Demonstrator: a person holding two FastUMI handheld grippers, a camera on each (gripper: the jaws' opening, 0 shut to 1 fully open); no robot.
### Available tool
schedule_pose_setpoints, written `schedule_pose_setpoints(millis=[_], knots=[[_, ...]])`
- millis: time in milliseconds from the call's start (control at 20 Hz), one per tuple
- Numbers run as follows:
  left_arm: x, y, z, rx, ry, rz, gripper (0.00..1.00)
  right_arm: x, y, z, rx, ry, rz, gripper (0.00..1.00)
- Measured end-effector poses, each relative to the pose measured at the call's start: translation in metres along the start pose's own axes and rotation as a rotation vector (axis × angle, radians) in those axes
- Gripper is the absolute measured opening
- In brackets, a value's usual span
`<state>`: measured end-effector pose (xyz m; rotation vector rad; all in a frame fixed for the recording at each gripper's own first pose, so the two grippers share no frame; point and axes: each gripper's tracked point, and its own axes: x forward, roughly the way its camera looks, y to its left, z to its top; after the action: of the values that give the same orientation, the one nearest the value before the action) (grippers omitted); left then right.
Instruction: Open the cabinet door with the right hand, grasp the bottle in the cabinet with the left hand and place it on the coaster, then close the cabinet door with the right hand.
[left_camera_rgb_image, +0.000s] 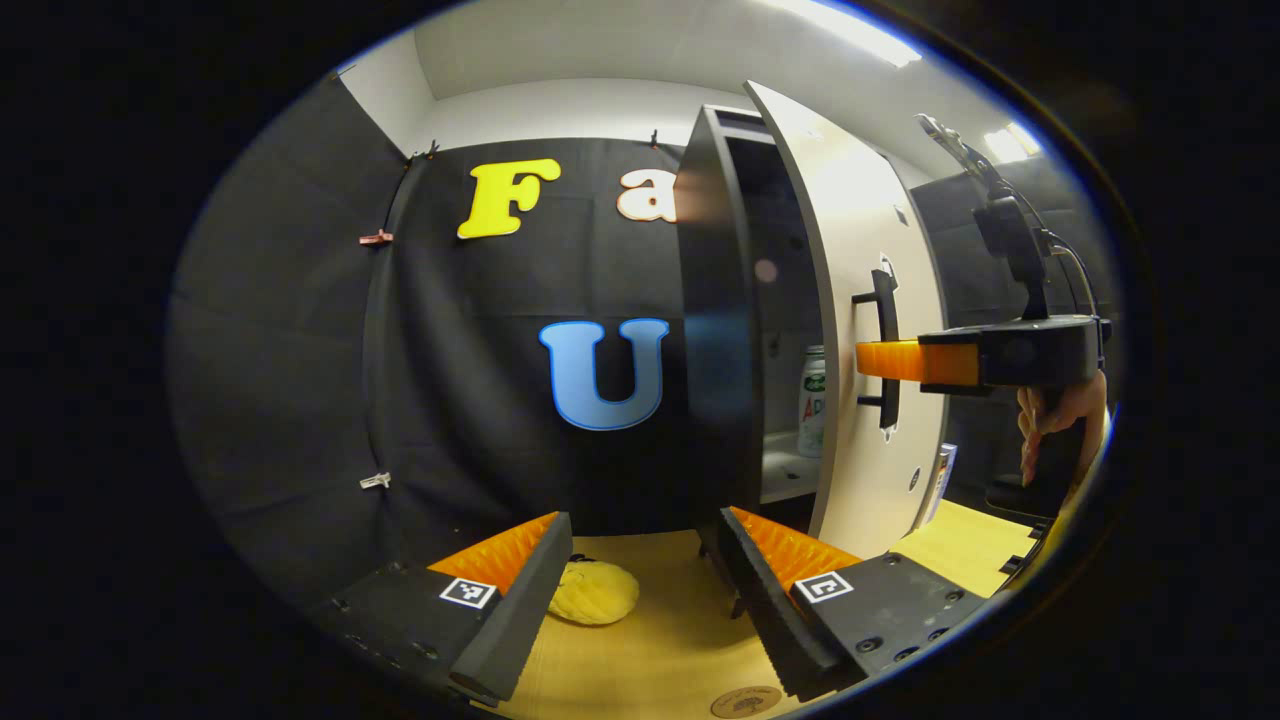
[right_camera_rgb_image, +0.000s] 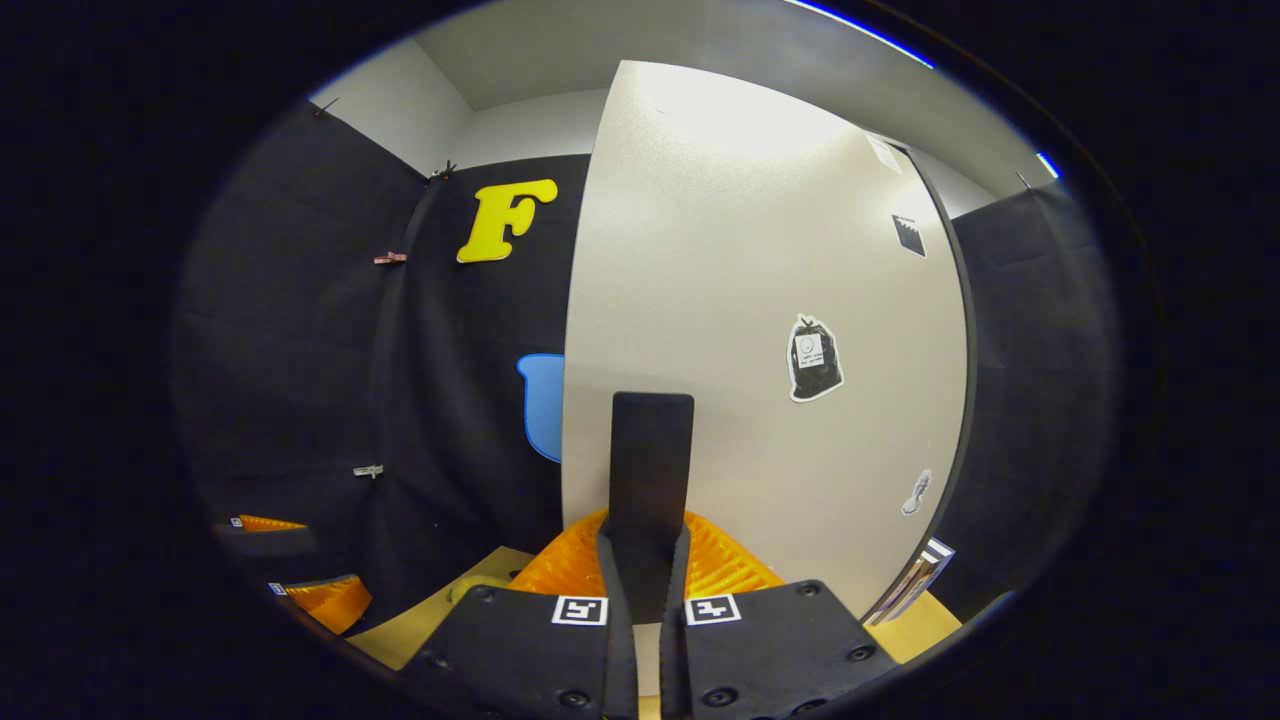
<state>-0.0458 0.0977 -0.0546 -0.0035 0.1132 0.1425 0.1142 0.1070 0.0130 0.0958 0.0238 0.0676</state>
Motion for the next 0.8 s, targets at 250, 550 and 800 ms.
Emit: schedule_pose_setpoints(millis=[250, 550, 800], knots=[[-0.006, -0.038, 0.010, 0.024, -0.029, -0.084, 0.93, -0.045, -0.020, 0.001, 0.031, 0.015, 0.022, 0.13], [0.009, -0.094, 0.019, -0.010, -0.049, -0.231, 0.93, -0.078, -0.045, 0.002, 0.026, 0.026, 0.018, 0.13], [0.027, -0.136, 0.017, 0.002, -0.047, -0.343, 0.93, -0.099, -0.070, 0.001, 0.040, 0.052, -0.012, 0.13]])
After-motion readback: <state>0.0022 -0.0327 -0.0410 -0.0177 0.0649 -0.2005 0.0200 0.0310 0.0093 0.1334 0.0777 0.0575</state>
